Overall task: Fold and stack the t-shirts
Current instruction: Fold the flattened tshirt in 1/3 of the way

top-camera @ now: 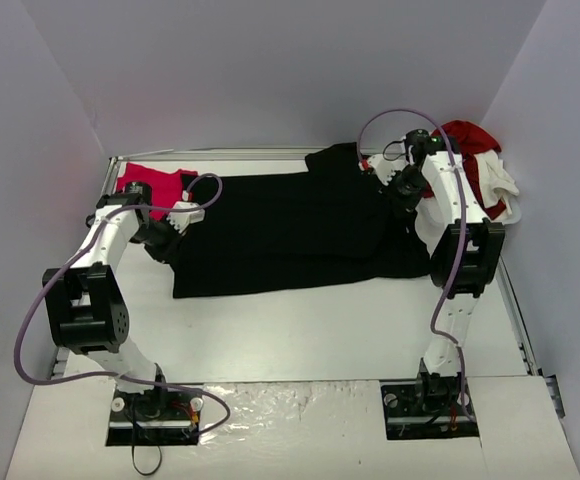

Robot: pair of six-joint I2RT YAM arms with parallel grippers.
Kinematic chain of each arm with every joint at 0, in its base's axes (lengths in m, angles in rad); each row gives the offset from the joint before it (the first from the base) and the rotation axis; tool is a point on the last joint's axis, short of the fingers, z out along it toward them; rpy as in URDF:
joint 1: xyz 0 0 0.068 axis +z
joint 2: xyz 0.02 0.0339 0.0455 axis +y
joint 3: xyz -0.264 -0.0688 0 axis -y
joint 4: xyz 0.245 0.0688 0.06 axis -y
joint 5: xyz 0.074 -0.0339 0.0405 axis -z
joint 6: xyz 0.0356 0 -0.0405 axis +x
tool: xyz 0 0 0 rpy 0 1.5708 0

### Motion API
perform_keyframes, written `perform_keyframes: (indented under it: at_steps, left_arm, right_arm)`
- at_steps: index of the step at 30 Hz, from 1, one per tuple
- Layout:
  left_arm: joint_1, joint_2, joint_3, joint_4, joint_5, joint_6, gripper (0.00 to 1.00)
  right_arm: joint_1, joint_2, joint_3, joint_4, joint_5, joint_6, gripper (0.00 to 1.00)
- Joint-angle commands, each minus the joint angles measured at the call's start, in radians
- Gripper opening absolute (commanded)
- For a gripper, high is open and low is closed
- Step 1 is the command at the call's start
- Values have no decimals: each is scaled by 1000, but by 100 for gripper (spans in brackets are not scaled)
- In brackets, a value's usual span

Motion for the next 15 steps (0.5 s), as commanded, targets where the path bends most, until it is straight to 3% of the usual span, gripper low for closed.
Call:
perform_keyframes:
  at_steps: [1,7,10,11,12,13,14,15]
  left_arm:
    - [7,33,56,6,18,28,2]
    - [7,113,96,24,18,16,4]
    - [7,133,107,42,21,-1,28]
    - [6,139,110,46,22,-8,40]
    - [7,139,114,53,27,-17,61]
    - [7,130,113,68,24,-40,66]
    - [7,122,111,87,19,-47,74]
    - [7,111,107,96,18,-51,88]
  right_arm:
    - [-7,73,83,-22,-8,29,0]
    - [-6,186,169,5,-8,56,0]
    - [-4,225,211,30,1,84,0]
    - [-4,239,229,39,8,105,1]
    - [-4,242,232,70,21,120,20]
    - [-4,242,234,80,24,131,33]
    - [-4,237,234,108,26,151,43]
    - [-3,231,232,122,28,163,45]
